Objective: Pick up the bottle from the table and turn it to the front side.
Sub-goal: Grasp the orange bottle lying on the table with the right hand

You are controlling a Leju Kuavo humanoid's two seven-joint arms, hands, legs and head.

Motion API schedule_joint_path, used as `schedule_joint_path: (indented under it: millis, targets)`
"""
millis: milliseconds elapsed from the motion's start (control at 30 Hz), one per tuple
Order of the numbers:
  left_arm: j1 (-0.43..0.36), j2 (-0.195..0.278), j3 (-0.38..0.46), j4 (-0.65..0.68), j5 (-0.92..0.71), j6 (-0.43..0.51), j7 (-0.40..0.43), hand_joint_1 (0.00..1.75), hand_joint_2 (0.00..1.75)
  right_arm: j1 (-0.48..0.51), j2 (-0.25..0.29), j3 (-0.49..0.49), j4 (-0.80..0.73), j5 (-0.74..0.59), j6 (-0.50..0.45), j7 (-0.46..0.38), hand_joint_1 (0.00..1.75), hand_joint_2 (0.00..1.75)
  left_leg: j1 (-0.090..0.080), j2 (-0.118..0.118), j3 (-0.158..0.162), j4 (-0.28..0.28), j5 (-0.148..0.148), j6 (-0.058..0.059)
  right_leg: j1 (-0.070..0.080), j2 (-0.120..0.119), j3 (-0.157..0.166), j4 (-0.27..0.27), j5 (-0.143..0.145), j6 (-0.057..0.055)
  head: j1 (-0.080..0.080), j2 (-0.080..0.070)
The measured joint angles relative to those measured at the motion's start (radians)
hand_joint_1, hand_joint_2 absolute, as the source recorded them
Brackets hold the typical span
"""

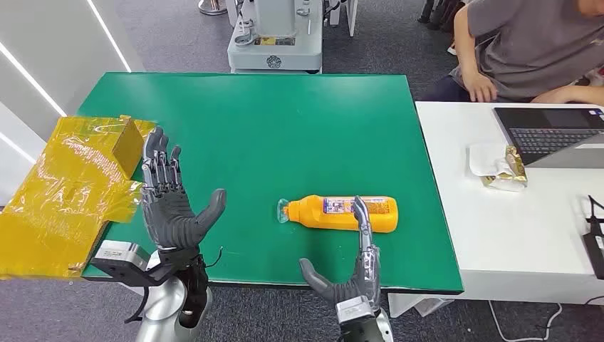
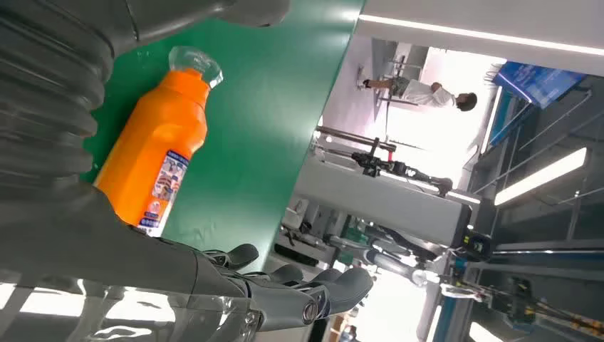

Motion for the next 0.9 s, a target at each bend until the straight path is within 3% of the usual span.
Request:
schedule_joint_path:
  millis: [200, 400, 500, 767, 900]
  targets:
    - [0.0, 0.0, 0.0, 0.0, -0.003, -0.022, 0.0, 0.0, 1.75, -0.039, -0.019, -0.022, -0.013, 0.266, 0.041, 0.119, 0.0, 1.75, 0.0, 0.0, 0.0, 0.0, 0.0, 0.0, 0.0, 0.0, 0.0, 0.0, 0.0, 0.0, 0.0, 0.0]
    - [0.0, 0.001, 0.0, 0.0, 0.003, -0.056, 0.0, 0.0, 1.75, -0.132, -0.117, -0.096, -0.02, 0.418, 0.188, 0.216, 0.0, 1.75, 0.0, 0.0, 0.0, 0.001, 0.001, 0.001, 0.0, 0.0, 0.0, 0.0, 0.001, 0.001, 0.0, 0.0]
    - [-0.001, 0.001, 0.0, 0.003, 0.01, -0.082, 0.0, 0.0, 1.75, -0.232, -0.207, -0.138, 0.009, 0.396, 0.334, 0.216, 0.0, 1.75, -0.001, 0.0, 0.0, 0.002, 0.001, 0.001, -0.001, 0.0, 0.001, 0.0, 0.002, 0.002, 0.0, 0.0]
    - [-0.005, 0.001, 0.0, 0.027, 0.02, -0.132, 0.0, 0.0, 1.75, -0.593, -0.46, -0.173, 0.223, 0.271, 0.85, 0.176, 0.0, 1.75, -0.001, 0.0, -0.002, 0.004, 0.003, 0.005, -0.001, 0.0, 0.0, 0.0, 0.006, 0.003, 0.0, 0.0]
    - [-0.006, 0.001, 0.0, 0.033, 0.027, -0.132, 0.0, 0.0, 1.75, -0.83, -0.522, -0.115, 0.387, 0.215, 1.075, 0.155, 0.0, 1.75, -0.001, 0.0, -0.002, 0.004, 0.004, 0.005, -0.001, 0.001, 0.0, 0.0, 0.006, 0.003, 0.0, 0.0]
